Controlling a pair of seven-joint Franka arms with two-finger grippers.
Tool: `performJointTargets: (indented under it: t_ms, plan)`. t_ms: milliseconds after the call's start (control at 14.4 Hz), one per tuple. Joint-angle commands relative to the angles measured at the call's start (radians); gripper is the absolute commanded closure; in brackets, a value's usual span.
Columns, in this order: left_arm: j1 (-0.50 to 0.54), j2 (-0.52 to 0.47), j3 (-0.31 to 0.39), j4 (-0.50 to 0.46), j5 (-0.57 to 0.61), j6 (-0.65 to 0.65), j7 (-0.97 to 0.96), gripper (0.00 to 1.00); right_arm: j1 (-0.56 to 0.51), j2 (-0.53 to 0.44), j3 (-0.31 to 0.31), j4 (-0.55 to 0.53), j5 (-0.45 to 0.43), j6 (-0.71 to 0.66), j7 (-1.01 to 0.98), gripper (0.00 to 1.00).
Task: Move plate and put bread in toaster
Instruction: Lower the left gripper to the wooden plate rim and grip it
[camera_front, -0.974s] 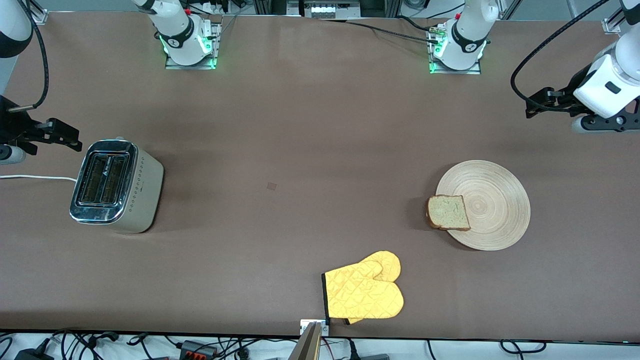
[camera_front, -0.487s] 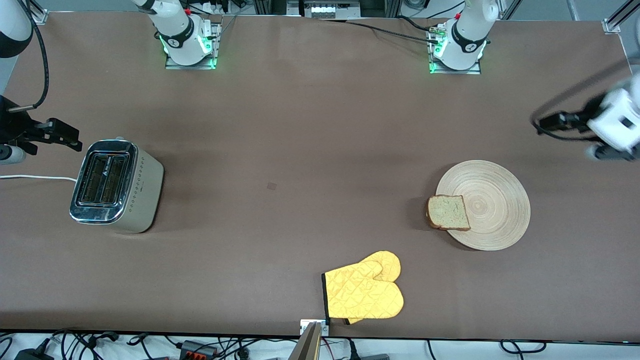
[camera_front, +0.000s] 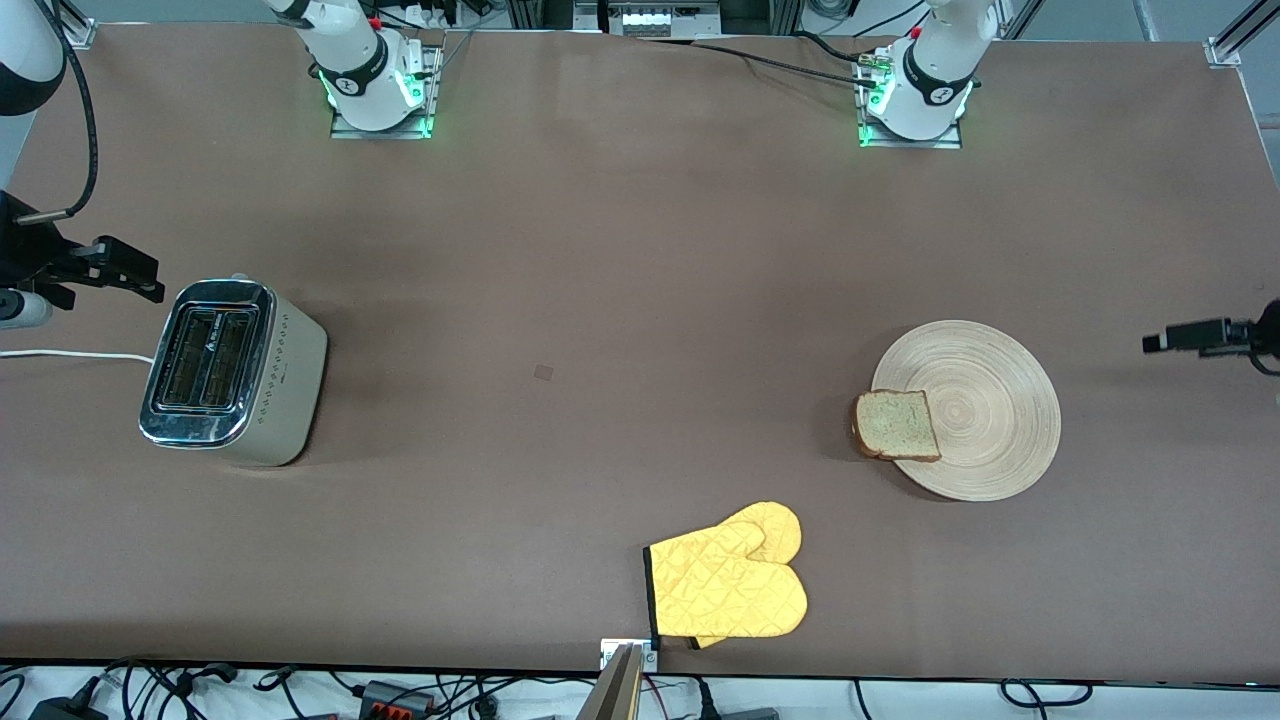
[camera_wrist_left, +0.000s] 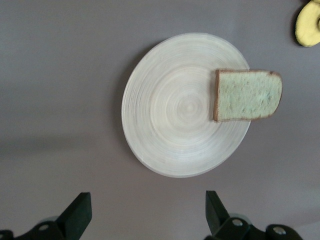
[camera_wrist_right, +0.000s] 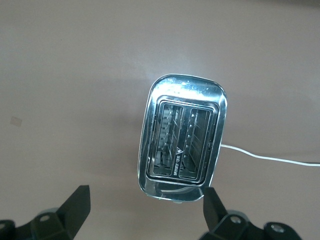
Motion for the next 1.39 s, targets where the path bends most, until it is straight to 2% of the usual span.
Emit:
performJointTargets:
  t_ms: [0,209,487,557,626,904,974,1043,1183,1322]
  plan:
    - [0.065,0.158,-0.011,0.049,-0.14,0.031,0.099,0.0,0.001,-0.004,0.0,0.003,0.004,-0.01,0.0,0.0]
    - [0.09,0.277,-0.011,0.049,-0.265,0.061,0.179,0.0,0.001,-0.004,0.0,0.003,0.004,-0.012,0.0,0.0]
    - [0.096,0.37,-0.009,0.045,-0.371,0.112,0.266,0.0,0.001,-0.004,0.0,0.003,0.004,-0.016,0.0,0.0]
    - [0.097,0.39,-0.011,0.045,-0.382,0.112,0.269,0.03,0.001,-0.004,0.0,0.003,0.004,-0.016,0.0,0.0]
    - [0.099,0.413,-0.011,0.046,-0.385,0.112,0.286,0.13,0.001,-0.004,0.0,0.003,0.004,-0.016,0.002,0.0]
    - [0.1,0.449,-0.011,0.046,-0.411,0.108,0.377,0.59,0.001,-0.004,0.0,0.003,0.004,-0.016,0.002,0.0]
    - [0.105,0.447,-0.011,0.046,-0.409,0.102,0.374,0.76,0.001,-0.004,0.0,0.003,0.004,-0.016,0.0,0.0]
    - [0.108,0.446,-0.011,0.048,-0.411,0.089,0.372,0.85,0.001,-0.004,0.0,0.003,0.004,-0.016,0.0,0.0]
    - [0.111,0.447,-0.011,0.048,-0.415,0.079,0.374,0.96,0.0,-0.002,0.0,0.003,0.005,-0.016,0.0,0.0]
    - [0.111,0.447,-0.011,0.048,-0.417,0.077,0.371,0.99,0.0,-0.004,0.0,0.003,0.005,-0.018,0.0,0.0]
